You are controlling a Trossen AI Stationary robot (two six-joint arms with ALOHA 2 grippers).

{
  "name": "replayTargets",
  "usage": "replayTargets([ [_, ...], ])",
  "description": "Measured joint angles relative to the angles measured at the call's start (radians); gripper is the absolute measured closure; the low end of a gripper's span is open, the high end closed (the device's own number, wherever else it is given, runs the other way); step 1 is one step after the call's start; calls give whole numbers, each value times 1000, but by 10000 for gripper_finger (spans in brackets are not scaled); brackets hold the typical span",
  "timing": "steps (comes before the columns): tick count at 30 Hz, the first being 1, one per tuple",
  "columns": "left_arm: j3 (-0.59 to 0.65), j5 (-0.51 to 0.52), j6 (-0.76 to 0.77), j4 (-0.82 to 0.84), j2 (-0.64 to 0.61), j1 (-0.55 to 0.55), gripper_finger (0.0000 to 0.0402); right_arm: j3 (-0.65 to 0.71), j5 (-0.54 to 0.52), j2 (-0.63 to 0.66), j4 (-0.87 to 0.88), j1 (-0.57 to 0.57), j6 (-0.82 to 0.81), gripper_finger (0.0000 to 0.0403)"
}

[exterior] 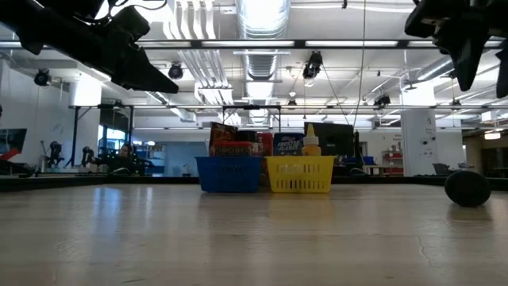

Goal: Pick & Place Kitchen Items
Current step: Put the large black food coloring bottle into the yellow bin

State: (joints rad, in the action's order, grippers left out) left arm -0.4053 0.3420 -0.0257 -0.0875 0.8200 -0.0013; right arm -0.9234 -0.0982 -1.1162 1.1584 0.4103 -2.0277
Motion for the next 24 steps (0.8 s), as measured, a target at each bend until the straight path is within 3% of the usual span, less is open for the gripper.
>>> replayTargets([
  [6, 0, 0, 0, 0, 0, 0, 293, 0, 81, 1, -130, -15, -202, 188],
  [12, 0, 0, 0, 0, 0, 0, 293, 1, 50, -8, -192, -32, -297, 178],
  [20, 0, 0, 0, 1, 2, 0, 293, 35, 127, -159, -189, -133, -223, 188],
  [24, 0, 0, 0, 4, 3, 0, 293, 50, 206, -232, -323, -166, -143, 181],
])
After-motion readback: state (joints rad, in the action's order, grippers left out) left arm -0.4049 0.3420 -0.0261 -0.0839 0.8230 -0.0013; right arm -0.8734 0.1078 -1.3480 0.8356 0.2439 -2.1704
